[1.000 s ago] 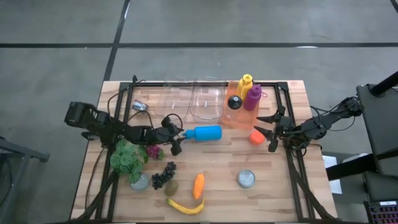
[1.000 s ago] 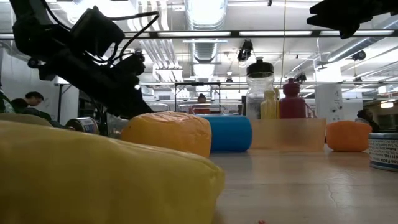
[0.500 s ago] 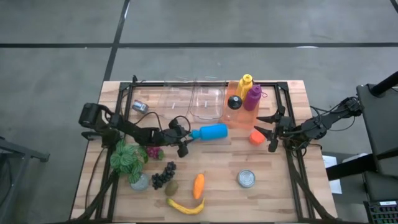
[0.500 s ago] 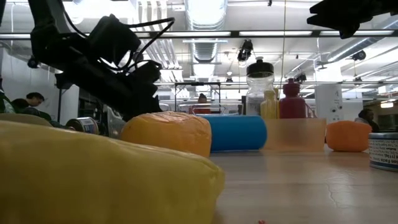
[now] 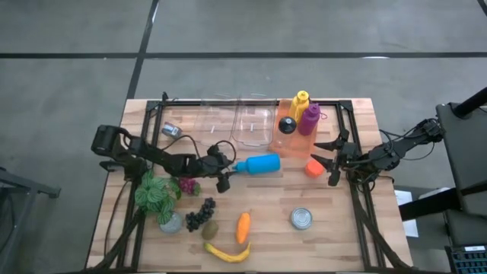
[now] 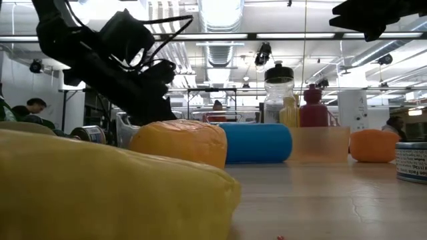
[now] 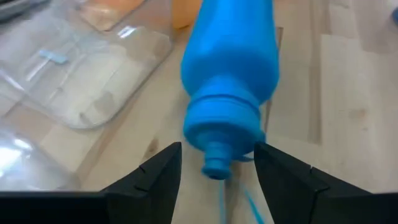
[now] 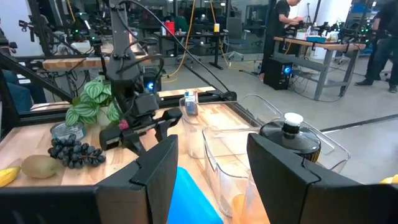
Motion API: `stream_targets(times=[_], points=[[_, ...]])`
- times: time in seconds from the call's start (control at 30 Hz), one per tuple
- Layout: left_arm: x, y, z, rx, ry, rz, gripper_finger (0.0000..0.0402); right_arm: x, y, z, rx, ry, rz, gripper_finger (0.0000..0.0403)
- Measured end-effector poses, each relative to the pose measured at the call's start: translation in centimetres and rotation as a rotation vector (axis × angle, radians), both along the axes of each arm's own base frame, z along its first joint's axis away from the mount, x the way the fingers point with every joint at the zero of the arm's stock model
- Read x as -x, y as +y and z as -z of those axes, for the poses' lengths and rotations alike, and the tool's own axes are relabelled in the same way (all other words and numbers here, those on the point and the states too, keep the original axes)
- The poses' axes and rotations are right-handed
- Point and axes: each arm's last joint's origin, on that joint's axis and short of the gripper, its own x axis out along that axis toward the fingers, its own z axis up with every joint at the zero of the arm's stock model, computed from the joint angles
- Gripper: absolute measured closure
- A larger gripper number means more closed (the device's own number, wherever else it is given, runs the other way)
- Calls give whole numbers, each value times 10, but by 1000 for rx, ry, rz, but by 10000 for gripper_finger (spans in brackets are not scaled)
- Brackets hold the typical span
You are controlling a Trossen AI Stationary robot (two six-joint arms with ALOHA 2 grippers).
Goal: Pick & Place Food Item
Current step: Put the blue water bottle into the orange bin
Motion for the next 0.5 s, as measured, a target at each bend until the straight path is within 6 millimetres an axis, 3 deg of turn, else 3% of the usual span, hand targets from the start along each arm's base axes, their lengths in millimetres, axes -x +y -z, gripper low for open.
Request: stream_targets(times=[0.13,0.5], points=[[4,1,-10,-3,-20,-12,197,0,0,0,0,1,0,213],[9,2,-5,-72,55,16,197,0,0,0,2,3,0,213]])
